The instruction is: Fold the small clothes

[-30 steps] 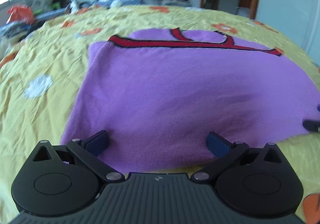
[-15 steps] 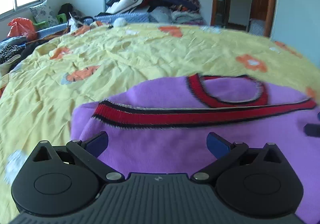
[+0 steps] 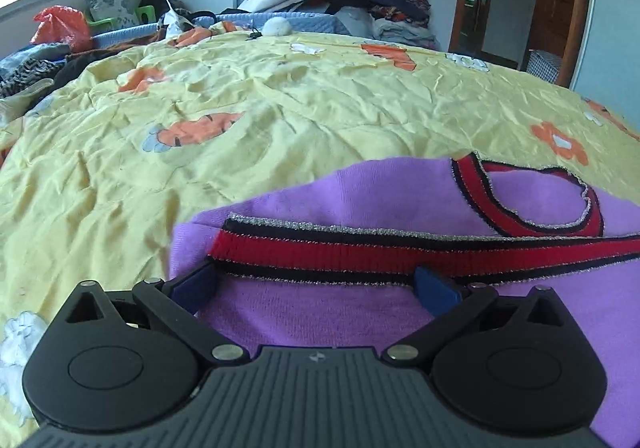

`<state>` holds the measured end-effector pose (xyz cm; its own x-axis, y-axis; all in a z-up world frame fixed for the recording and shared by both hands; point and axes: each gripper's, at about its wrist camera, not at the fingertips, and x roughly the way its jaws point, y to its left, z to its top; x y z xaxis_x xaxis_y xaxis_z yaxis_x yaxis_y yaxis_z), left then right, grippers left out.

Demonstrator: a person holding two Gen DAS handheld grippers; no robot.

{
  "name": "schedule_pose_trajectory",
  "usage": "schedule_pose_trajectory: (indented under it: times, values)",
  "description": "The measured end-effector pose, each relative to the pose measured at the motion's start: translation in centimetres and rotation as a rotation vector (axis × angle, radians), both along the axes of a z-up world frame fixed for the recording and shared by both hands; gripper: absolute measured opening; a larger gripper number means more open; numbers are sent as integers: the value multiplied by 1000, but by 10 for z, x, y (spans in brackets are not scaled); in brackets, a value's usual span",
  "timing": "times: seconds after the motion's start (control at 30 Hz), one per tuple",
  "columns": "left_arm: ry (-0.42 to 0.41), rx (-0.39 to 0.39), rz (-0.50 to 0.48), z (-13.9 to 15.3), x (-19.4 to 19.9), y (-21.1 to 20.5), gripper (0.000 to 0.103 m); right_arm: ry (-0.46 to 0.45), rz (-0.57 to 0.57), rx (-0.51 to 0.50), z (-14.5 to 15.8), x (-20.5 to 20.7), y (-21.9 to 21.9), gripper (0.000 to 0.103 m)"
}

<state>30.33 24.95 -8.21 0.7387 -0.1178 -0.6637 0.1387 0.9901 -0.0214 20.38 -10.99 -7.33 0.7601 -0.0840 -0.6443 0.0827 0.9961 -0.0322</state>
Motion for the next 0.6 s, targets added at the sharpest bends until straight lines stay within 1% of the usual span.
schedule_pose_trajectory:
  times: [0.03, 0.07, 0.1, 0.13, 0.17, 0.2, 0.23, 0.27, 0.3, 0.33, 0.37, 0.4, 0.43, 0.47, 0.5, 0.53, 0.6]
  values:
    - [-4, 6, -4, 4, -6, -3, 103, -16, 32, 5, 3, -9, 5, 103]
    - [-10, -10, -16, 8, -16, -5, 103, -4, 53, 14, 2, -16, 10, 103]
    - [-3, -37, -28, 9, -27, -7, 103, 19, 42, 28, 0, -20, 13, 103]
    - [22, -57, -33, 9, -37, -9, 103, 41, 23, 37, -3, -24, 15, 103]
    - [39, -66, -34, 7, -49, -12, 103, 44, 24, 27, -6, -30, 17, 103]
    - [34, -61, -48, 5, -62, -15, 103, 39, 26, -7, -9, -34, 18, 103]
    - [21, -37, -64, 2, -73, -18, 103, 29, 7, 7, -12, -37, 12, 103]
    - [9, -3, -74, -3, -82, -20, 103, 30, -22, 60, -13, -37, 2, 103]
    - [-24, 12, -88, -7, -88, -19, 103, 38, -38, 60, -11, -36, -1, 103]
    - [-23, -3, -81, -7, -89, -14, 103, 60, -47, 57, -7, -35, -1, 103]
    - [-2, -17, -59, -4, -88, -9, 103, 72, -72, 57, 1, -38, 2, 103]
    - [13, -14, -36, 3, -89, -5, 103, 54, -78, 61, 10, -49, 7, 103]
    - [4, -26, -29, 12, -95, -1, 103, 25, -48, 73, 16, -63, 14, 103]
    - [-12, -55, -41, 20, -105, 4, 103, 18, -20, 74, 20, -77, 24, 103]
    - [-18, -86, -65, 26, -116, 6, 103, 31, -4, 64, 20, -88, 35, 103]
    - [-18, -100, -79, 28, -126, 7, 103, 46, 14, 50, 17, -98, 45, 103]
    - [-4, -80, -85, 23, -143, 4, 103, 79, 20, 14, 5, -112, 60, 103]
